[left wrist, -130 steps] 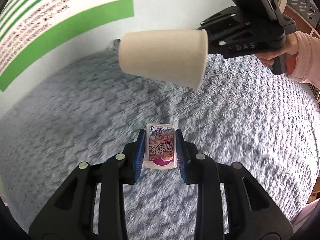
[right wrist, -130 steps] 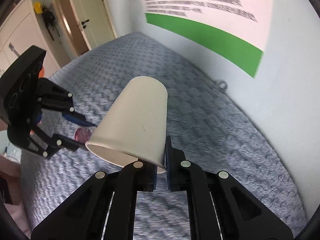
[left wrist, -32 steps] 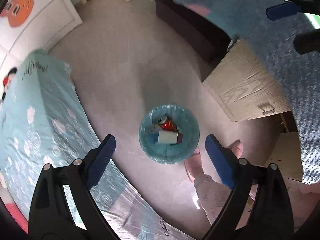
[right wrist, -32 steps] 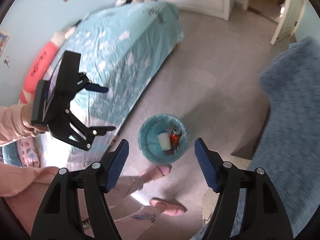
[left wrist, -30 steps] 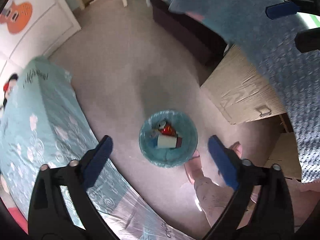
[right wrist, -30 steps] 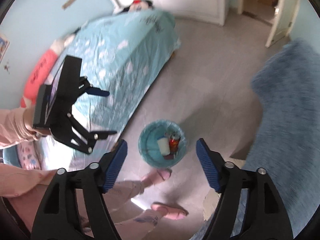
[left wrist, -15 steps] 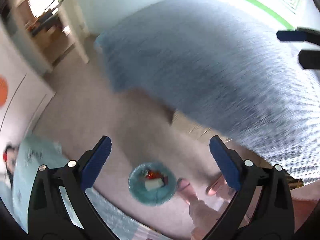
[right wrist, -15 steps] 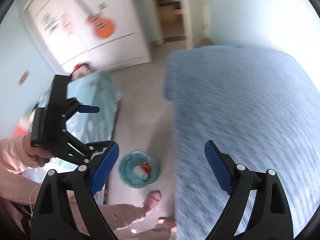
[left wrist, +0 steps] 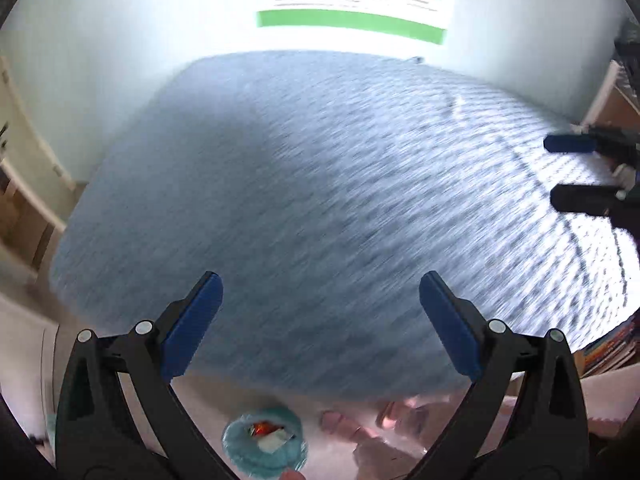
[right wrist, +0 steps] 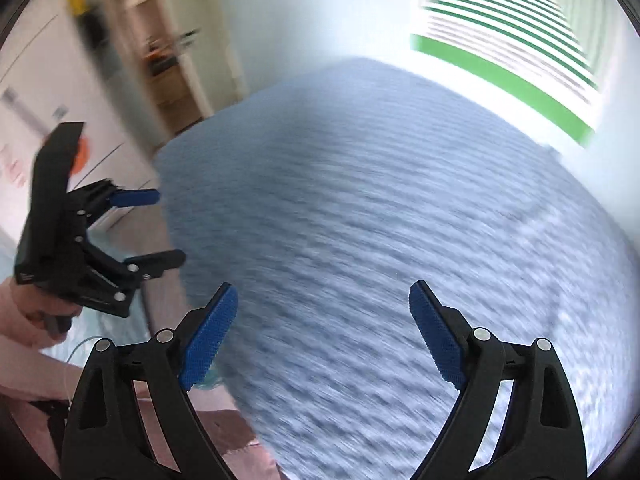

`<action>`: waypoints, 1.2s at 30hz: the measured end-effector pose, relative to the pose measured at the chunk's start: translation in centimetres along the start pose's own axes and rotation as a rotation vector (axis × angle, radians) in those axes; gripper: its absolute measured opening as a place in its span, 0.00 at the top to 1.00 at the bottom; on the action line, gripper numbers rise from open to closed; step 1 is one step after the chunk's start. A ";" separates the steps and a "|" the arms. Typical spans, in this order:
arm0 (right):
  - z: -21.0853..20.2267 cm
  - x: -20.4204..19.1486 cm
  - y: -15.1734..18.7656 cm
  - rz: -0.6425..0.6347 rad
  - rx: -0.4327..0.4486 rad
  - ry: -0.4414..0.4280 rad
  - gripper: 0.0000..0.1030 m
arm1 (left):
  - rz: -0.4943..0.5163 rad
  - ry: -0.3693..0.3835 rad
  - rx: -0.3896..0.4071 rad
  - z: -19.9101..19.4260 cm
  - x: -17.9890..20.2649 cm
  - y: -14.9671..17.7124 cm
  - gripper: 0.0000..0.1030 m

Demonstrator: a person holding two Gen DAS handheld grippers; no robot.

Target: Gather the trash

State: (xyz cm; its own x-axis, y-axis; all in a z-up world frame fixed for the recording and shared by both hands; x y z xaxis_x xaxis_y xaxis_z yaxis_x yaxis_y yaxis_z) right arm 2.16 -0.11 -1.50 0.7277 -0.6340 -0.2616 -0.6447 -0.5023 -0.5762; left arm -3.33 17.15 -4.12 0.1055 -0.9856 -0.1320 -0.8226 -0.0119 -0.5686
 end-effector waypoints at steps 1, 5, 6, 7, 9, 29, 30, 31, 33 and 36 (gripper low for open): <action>-0.8 0.9 0.5 0.032 0.017 0.021 0.16 | 0.013 0.019 0.011 0.0 1.3 -1.0 0.06; -4.5 5.6 2.9 0.146 0.072 0.120 0.16 | 0.027 0.076 0.039 0.2 6.1 -4.4 0.06; -5.0 6.0 3.5 0.168 0.083 0.127 0.16 | 0.024 0.081 0.044 0.1 6.9 -5.0 0.06; -5.8 7.2 4.2 0.195 0.094 0.137 0.16 | 0.022 0.090 0.051 0.3 8.2 -5.8 0.06; -7.5 9.3 5.1 0.234 0.110 0.154 0.16 | 0.026 0.117 0.059 0.5 10.5 -6.7 0.06; -12.0 12.2 7.6 0.463 0.247 0.365 0.16 | 0.160 0.143 0.118 1.0 19.3 -12.6 0.06; -12.0 12.1 7.8 0.472 0.252 0.375 0.16 | 0.165 0.144 0.117 1.0 19.3 -12.6 0.06; -11.9 11.9 7.9 0.481 0.258 0.374 0.16 | 0.169 0.137 0.116 1.0 19.2 -12.5 0.06; -11.7 11.6 8.1 0.489 0.260 0.381 0.16 | 0.177 0.109 0.121 0.9 19.2 -12.3 0.06; -11.8 11.0 8.4 0.494 0.271 0.388 0.16 | 0.181 0.093 0.125 0.7 19.1 -12.0 0.06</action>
Point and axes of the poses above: each gripper's, at about its wrist camera, not at the fingertips, and z roughly the way its jaws point, x to its right, y to its underside, the point moved 3 cm from there along z, roughly the way its jaws point, and after that the axes turned 10 degrees about -y, right-handed, at the moved point
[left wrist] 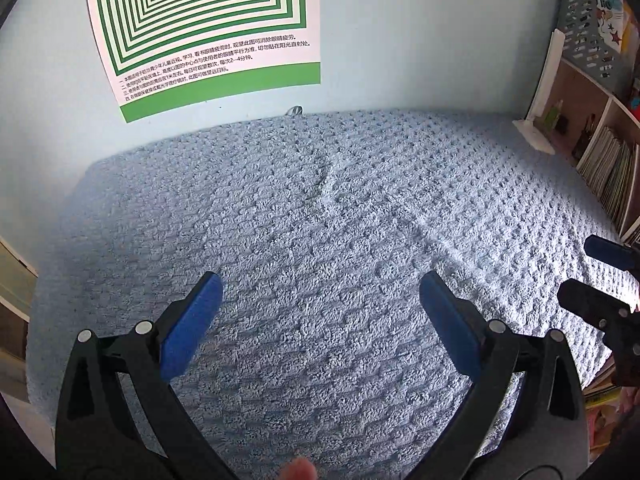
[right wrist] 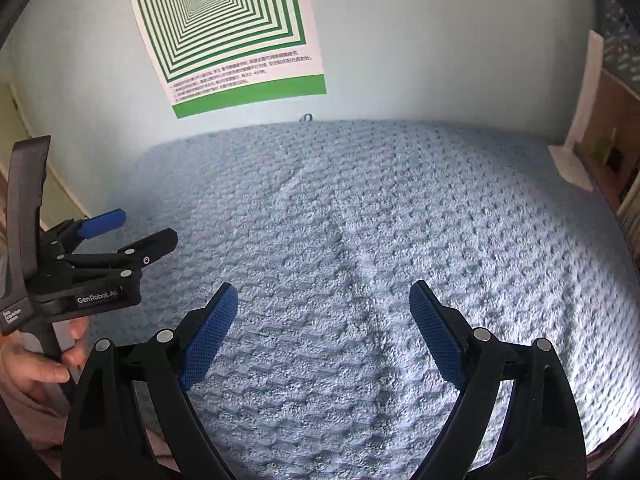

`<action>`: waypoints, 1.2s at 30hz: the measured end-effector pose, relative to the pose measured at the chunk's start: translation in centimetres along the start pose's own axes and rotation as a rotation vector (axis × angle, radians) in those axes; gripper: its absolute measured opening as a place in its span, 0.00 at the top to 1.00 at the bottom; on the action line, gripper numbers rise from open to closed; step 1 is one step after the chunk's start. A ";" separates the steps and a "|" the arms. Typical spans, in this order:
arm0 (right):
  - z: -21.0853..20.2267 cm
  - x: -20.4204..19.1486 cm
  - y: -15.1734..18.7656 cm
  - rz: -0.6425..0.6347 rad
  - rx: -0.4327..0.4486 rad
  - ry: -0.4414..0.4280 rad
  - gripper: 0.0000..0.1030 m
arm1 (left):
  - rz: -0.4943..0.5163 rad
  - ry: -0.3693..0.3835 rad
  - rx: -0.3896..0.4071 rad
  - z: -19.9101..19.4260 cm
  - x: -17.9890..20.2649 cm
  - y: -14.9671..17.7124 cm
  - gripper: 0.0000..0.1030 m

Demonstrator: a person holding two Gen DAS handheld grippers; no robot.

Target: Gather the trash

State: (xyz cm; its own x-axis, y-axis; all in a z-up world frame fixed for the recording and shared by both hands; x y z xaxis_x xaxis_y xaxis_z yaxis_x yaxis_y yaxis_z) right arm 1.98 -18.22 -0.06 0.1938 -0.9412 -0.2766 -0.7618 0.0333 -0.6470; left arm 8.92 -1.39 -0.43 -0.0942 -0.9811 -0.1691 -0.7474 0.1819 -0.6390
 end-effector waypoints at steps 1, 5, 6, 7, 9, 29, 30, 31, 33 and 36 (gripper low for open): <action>-0.1 -0.1 0.1 0.001 0.005 0.002 0.16 | -0.005 -0.004 -0.001 -0.1 -0.1 0.1 0.06; -0.5 -0.2 0.6 0.002 0.008 0.010 0.16 | -0.023 -0.021 -0.002 -0.5 -0.3 0.4 0.06; -0.5 -0.1 0.6 0.005 0.007 0.006 0.16 | -0.028 -0.033 -0.001 -0.6 -0.4 0.5 0.06; -0.6 -0.1 0.7 0.009 0.007 0.005 0.16 | -0.030 -0.035 -0.003 -0.7 -0.4 0.5 0.06; -0.7 -0.1 0.8 0.010 0.006 0.002 0.16 | -0.045 -0.043 -0.001 -0.9 -0.6 0.7 0.06; -0.8 -0.6 1.1 0.012 0.019 -0.013 0.16 | -0.035 -0.124 -0.021 -1.6 -0.6 1.5 0.06; -0.7 -0.5 1.1 0.016 0.019 -0.010 0.16 | -0.034 -0.129 -0.017 -1.7 -0.5 1.5 0.06; -0.6 -0.4 1.2 0.021 0.019 -0.010 0.16 | -0.034 -0.132 -0.012 -1.7 -0.5 1.6 0.06; -0.4 -0.3 1.2 0.031 0.016 -0.013 0.16 | -0.036 -0.126 -0.010 -1.7 -0.5 1.7 0.06; -0.2 -0.4 1.2 0.028 0.014 -0.017 0.16 | -0.053 -0.087 -0.022 -1.5 -0.7 1.9 0.06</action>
Point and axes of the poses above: each gripper's, at about its wrist camera, not at the fingertips, and z roughly the way its jaws point, x to its right, y to its underside, the point moved 3 cm from there along z, roughly the way its jaws point, and after that the axes turned 10 degrees about -y, right-handed, at the moved point
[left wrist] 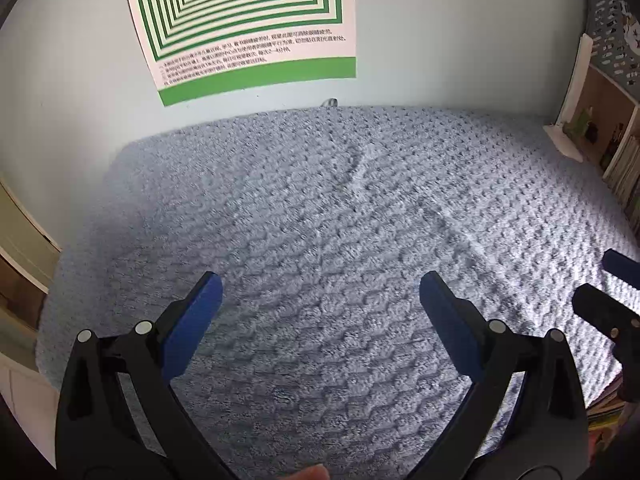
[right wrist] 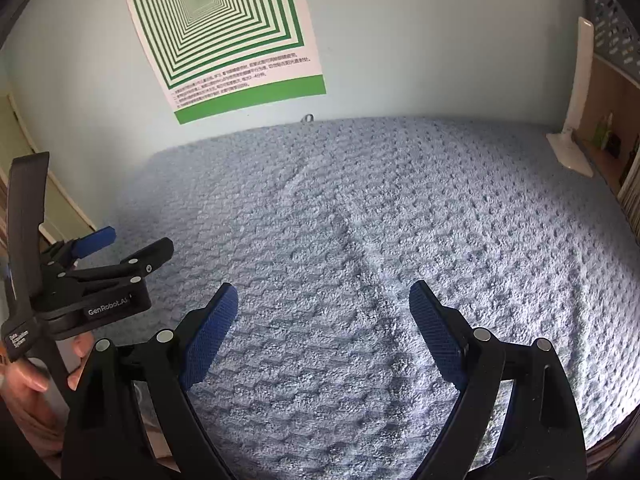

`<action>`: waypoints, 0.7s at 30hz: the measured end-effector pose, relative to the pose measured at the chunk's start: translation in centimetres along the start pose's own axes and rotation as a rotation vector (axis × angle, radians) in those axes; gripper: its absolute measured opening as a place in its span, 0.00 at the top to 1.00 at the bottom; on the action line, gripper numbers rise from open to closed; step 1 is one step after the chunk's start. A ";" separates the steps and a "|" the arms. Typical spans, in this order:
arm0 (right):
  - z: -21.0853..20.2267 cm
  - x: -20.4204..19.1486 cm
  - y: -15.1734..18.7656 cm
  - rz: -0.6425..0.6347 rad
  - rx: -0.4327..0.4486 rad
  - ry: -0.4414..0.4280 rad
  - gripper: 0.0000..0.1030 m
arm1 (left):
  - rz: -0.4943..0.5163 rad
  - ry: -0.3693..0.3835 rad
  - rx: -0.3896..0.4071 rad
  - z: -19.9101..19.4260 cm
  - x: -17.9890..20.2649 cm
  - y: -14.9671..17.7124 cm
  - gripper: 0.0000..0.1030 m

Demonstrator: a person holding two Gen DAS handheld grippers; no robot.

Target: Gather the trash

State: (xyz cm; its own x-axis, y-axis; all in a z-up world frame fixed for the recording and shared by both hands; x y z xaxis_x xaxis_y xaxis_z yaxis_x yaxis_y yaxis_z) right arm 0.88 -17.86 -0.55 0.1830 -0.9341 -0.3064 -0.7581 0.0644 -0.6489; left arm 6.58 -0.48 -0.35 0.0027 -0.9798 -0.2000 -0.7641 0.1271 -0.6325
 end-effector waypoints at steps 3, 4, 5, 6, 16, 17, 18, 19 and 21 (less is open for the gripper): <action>0.2 -0.1 -0.1 -0.005 -0.002 0.001 0.16 | -0.016 0.017 -0.010 0.3 -0.3 0.1 0.06; 0.2 -0.1 -0.1 -0.004 -0.003 -0.001 0.16 | -0.016 0.014 -0.011 0.3 -0.3 0.2 0.06; 0.2 -0.1 -0.2 -0.004 -0.005 -0.003 0.16 | -0.014 0.004 -0.009 0.4 -0.3 0.2 0.06; 0.2 -0.1 -0.2 -0.005 -0.005 -0.001 0.16 | -0.009 -0.007 -0.008 0.4 -0.3 0.2 0.06; 0.3 -0.2 -0.1 0.002 -0.007 0.001 0.16 | -0.013 -0.004 -0.003 0.6 -0.4 0.3 0.06; 0.4 -0.1 -0.2 0.003 -0.007 0.001 0.16 | -0.006 -0.001 0.000 0.6 -0.3 0.3 0.06; 0.4 0.0 -0.2 0.006 -0.007 0.000 0.16 | 0.001 -0.011 0.004 0.6 -0.3 0.4 0.06; 0.4 0.0 -0.2 0.009 -0.007 -0.002 0.16 | 0.007 -0.021 0.009 0.6 -0.2 0.4 0.06; 0.5 0.0 -0.3 0.007 -0.006 -0.002 0.16 | 0.020 -0.043 0.022 0.4 -0.1 0.5 0.06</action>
Point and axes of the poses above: each gripper's, at about its wrist camera, not at the fingertips, and z roughly the way its jaws point, x to its right, y to its underside, the point moved 3 cm from there along z, roughly the way its jaws point, and after that the axes turned 10 degrees about -y, right-handed, at the moved point
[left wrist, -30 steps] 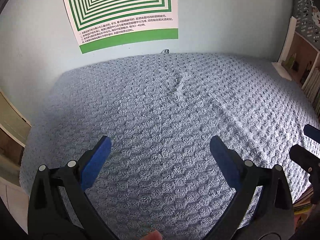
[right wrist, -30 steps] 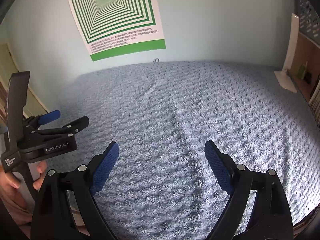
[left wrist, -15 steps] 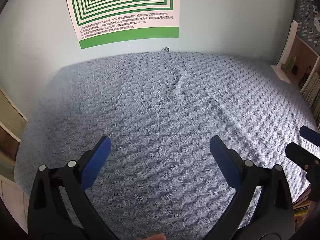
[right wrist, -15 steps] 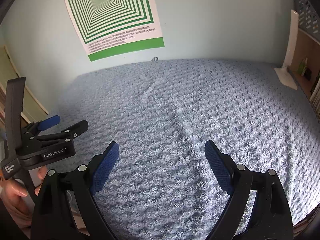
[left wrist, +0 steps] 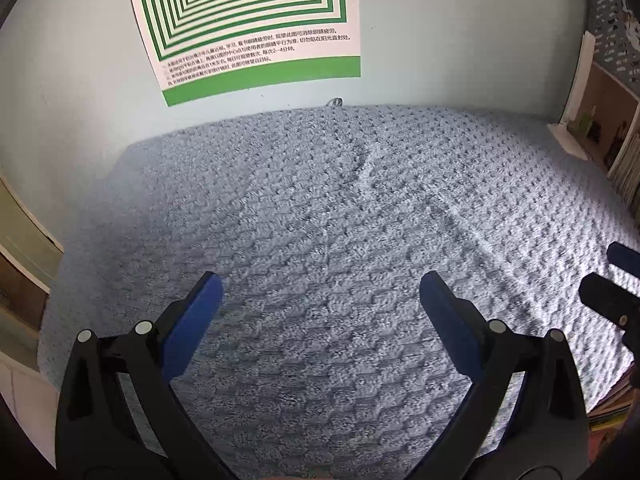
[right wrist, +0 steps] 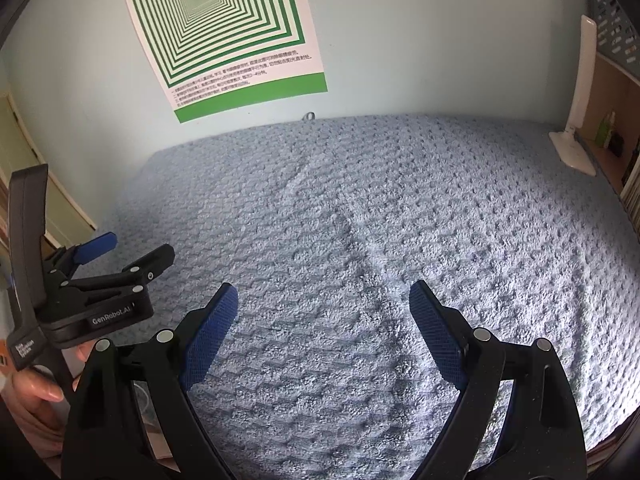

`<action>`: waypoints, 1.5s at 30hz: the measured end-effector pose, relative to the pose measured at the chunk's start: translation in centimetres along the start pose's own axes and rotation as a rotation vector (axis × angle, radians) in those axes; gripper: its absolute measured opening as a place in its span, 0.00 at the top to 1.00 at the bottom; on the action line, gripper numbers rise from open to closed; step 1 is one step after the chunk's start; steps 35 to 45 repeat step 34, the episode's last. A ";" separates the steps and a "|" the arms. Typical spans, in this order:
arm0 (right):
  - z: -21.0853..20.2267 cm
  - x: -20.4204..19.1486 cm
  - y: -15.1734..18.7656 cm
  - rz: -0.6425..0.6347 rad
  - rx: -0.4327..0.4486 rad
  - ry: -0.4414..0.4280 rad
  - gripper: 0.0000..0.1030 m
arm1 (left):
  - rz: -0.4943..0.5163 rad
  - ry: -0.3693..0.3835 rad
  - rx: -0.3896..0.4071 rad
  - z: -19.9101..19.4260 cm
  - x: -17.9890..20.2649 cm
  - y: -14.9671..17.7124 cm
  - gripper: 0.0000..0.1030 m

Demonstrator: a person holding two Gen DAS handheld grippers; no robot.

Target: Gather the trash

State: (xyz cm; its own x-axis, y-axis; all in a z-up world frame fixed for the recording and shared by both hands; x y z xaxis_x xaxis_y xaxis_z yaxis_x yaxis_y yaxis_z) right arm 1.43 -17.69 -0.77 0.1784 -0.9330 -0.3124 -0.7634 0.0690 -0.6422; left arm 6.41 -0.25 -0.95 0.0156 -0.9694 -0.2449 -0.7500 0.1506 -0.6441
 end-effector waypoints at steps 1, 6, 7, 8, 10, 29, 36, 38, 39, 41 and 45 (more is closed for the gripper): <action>0.1 0.0 -0.1 -0.001 0.000 -0.001 0.16 | 0.004 -0.002 0.005 -0.1 0.0 0.0 0.06; 0.1 0.0 -0.1 -0.006 0.000 -0.002 0.16 | 0.000 0.009 0.009 -0.2 0.1 -0.1 0.06; 0.1 0.0 -0.1 -0.006 0.001 -0.002 0.16 | 0.000 0.012 0.008 -0.2 0.0 -0.1 0.06; 0.1 0.0 -0.2 -0.005 -0.001 -0.004 0.16 | -0.002 0.012 0.007 -0.2 0.0 -0.1 0.06; 0.1 0.0 -0.2 -0.005 -0.002 -0.002 0.16 | -0.002 0.018 0.005 -0.2 0.0 0.0 0.06; 0.2 0.1 -0.3 -0.008 -0.014 -0.001 0.16 | -0.008 0.019 -0.023 0.6 0.2 0.3 0.06; 0.4 0.2 -0.4 -0.009 -0.016 -0.003 0.16 | -0.013 0.014 -0.016 0.6 0.1 0.2 0.06; 0.4 0.2 -0.4 -0.009 -0.016 -0.003 0.16 | -0.013 0.014 -0.016 0.6 0.1 0.2 0.06; 0.4 0.2 -0.4 -0.009 -0.016 -0.003 0.16 | -0.013 0.014 -0.016 0.6 0.1 0.2 0.06; 0.4 0.2 -0.4 -0.009 -0.016 -0.003 0.16 | -0.013 0.014 -0.016 0.6 0.1 0.2 0.06; 0.4 0.2 -0.4 -0.009 -0.016 -0.003 0.16 | -0.013 0.014 -0.016 0.6 0.1 0.2 0.06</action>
Point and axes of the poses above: each gripper's, at about its wrist camera, not at the fingertips, and z roughly the way its jaws point, x to its right, y to its underside, the point moved 3 cm from there along z, roughly the way its jaws point, and after that the axes turned 10 degrees about -y, right-handed, at the moved point
